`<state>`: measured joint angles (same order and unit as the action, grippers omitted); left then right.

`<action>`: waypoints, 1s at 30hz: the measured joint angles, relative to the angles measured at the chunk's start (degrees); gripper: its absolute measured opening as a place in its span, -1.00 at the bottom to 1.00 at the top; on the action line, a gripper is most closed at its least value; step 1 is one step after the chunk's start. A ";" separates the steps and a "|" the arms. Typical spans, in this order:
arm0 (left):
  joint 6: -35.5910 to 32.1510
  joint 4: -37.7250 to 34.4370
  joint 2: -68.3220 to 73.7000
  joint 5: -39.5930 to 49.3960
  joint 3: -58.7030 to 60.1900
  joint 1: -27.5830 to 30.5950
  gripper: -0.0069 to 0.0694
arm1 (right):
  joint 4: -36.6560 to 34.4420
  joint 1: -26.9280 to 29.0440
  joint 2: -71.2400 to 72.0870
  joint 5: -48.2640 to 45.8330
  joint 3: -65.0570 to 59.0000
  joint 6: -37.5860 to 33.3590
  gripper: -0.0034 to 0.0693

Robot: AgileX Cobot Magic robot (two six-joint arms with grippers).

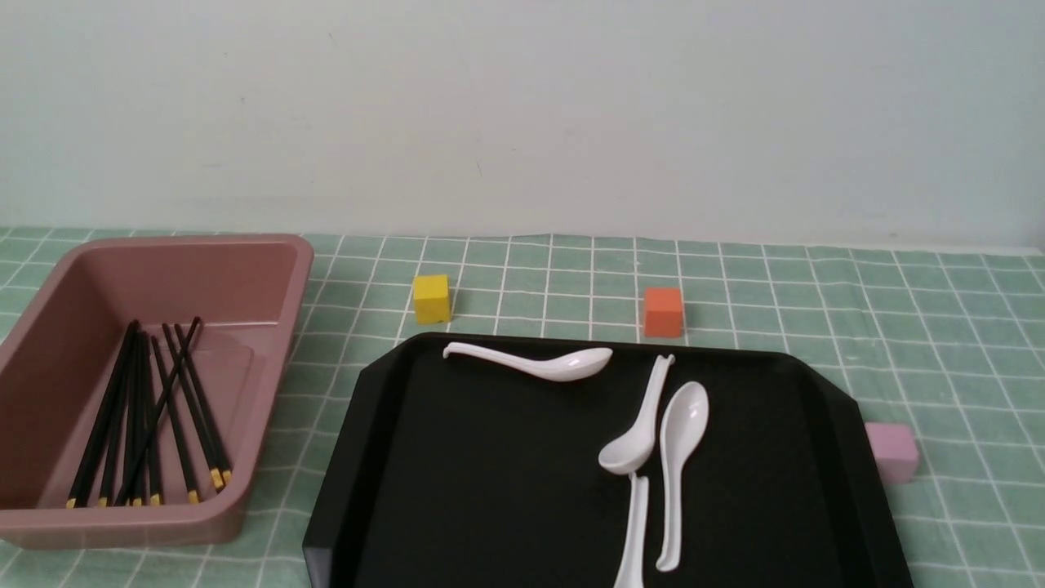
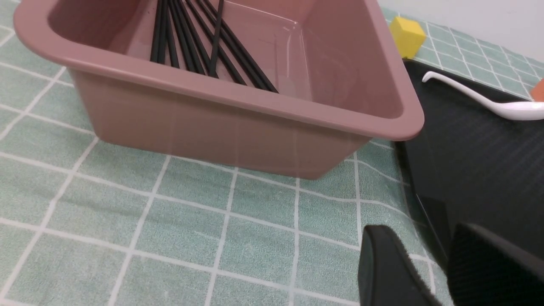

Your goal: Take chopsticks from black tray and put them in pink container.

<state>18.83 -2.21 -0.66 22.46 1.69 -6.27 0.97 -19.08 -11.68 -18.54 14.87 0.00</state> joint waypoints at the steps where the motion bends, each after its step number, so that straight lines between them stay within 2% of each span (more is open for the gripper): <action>1: 0.00 0.00 0.00 0.00 0.00 0.00 -0.19 | 0.00 2.30 2.11 -0.05 -2.06 0.00 -0.74; 6: 0.00 0.00 0.00 0.00 0.00 0.00 -0.19 | 0.00 10.92 11.21 -0.35 -11.05 0.00 -0.71; 9: 0.00 0.00 0.00 0.00 0.00 0.00 -0.19 | -0.05 13.44 12.22 -0.35 -14.43 0.00 -0.70; 30: 0.00 0.00 0.00 0.00 0.00 0.00 -0.19 | 0.20 14.51 12.26 -2.22 -15.94 0.00 -0.63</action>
<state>18.83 -2.21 -0.66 22.46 1.69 -6.27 1.17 -4.56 0.59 -20.76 -1.07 0.00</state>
